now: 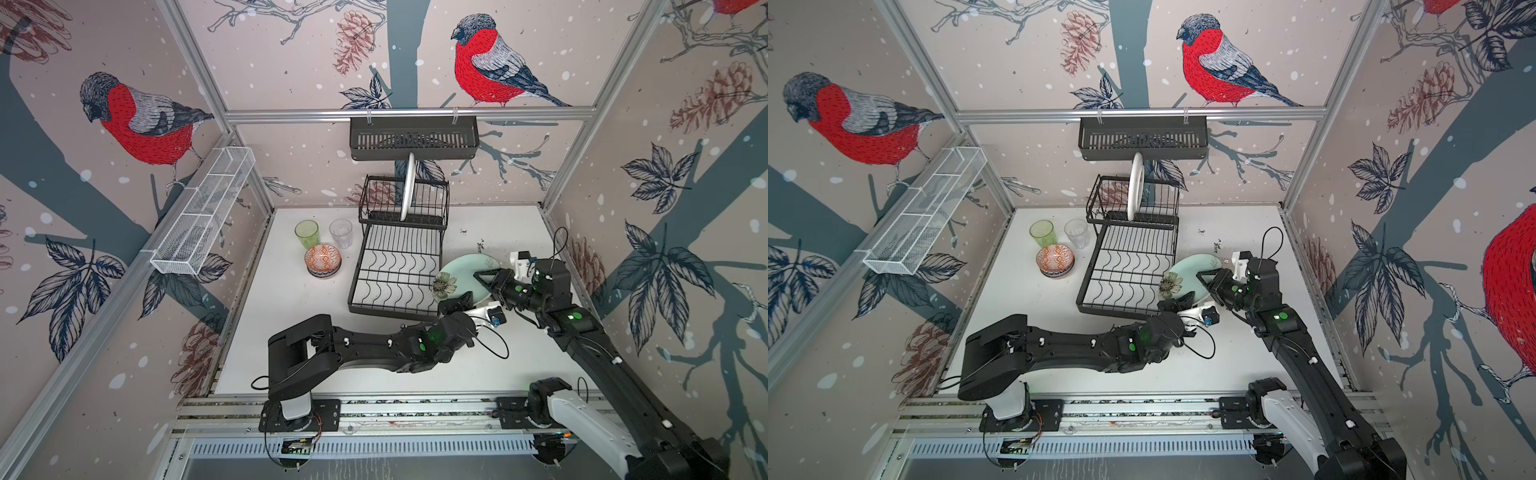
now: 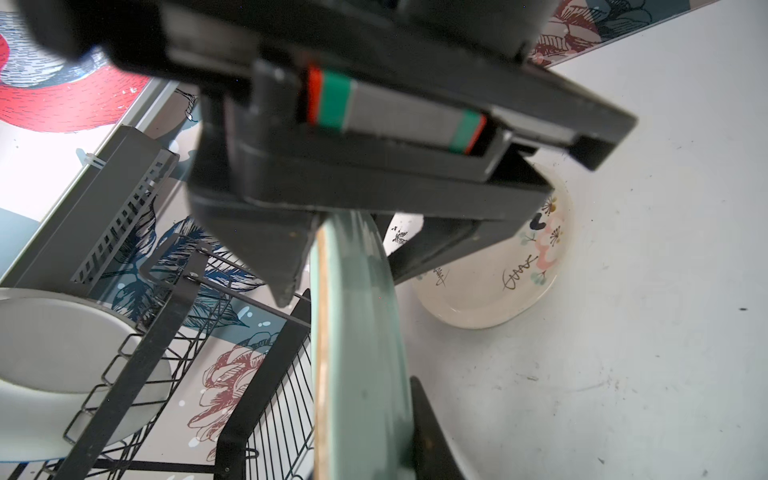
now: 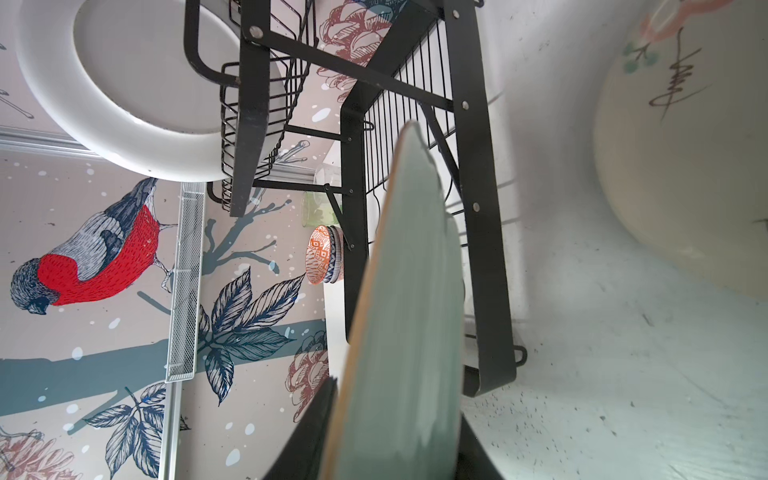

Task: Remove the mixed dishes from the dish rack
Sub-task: 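Grasp the mint plate rim with the right gripper while the left holds it, then open the left gripper and pull it back while the right holds the mint plate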

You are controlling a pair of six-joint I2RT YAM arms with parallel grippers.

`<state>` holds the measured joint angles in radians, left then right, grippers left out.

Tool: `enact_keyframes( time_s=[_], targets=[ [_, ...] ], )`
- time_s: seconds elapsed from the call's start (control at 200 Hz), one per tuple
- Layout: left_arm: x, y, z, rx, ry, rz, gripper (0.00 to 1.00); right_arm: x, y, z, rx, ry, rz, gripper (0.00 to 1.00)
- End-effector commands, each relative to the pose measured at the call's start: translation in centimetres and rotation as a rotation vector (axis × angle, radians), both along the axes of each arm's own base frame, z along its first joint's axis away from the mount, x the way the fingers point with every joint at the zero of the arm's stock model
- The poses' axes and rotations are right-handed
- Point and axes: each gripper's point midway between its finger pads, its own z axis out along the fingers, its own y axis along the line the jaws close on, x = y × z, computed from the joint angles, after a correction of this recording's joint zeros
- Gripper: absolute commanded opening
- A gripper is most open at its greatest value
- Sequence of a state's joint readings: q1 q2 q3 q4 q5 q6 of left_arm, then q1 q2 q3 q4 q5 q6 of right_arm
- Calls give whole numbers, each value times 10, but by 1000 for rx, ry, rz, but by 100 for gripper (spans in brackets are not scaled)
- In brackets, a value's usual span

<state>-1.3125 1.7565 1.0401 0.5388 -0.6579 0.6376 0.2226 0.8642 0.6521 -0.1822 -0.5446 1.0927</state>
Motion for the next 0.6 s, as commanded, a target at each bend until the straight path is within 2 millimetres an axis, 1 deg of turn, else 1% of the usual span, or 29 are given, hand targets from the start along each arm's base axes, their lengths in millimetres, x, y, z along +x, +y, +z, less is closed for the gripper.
enact_keyframes(
  time_s=[0.0, 0.09, 0.185, 0.31, 0.33, 0.365, 0.38, 0.425, 0.485, 0.49, 0.505, 0.52, 0.595],
  targets=[
    [3, -9, 47, -215, -45, 9, 0, 1, 2, 14, 19, -69, 6, 31],
    [3, -8, 49, -225, -45, 8, 0, 0, 1, 17, 22, -78, -2, 26],
    [5, -7, 51, -234, -54, 22, 0, 0, -2, 18, 17, -80, -15, 24],
    [6, -5, 51, -242, -57, 35, 0, 0, -4, 15, 15, -68, -25, 10],
    [6, -5, 52, -244, -58, 35, 7, 0, -4, 14, 16, -68, -25, 9],
    [6, -5, 52, -247, -58, 38, 24, 0, -5, 14, 18, -67, -25, 9],
    [6, -4, 52, -250, -58, 40, 29, 0, -4, 15, 19, -68, -24, 9],
    [7, -3, 53, -253, -60, 49, 50, 1, -5, 15, 21, -69, -26, 7],
    [9, -1, 55, -266, -65, 65, 84, 2, -6, 16, 23, -71, -32, 5],
    [9, -1, 56, -267, -66, 66, 86, 1, -6, 16, 23, -72, -31, 5],
    [9, -1, 56, -270, -67, 68, 96, 2, -6, 17, 22, -72, -33, 5],
    [9, 0, 56, -271, -69, 73, 98, 2, -7, 17, 22, -72, -35, 4],
    [10, 3, 58, -282, -75, 83, 98, 4, -12, 19, 21, -75, -54, 3]
  ],
)
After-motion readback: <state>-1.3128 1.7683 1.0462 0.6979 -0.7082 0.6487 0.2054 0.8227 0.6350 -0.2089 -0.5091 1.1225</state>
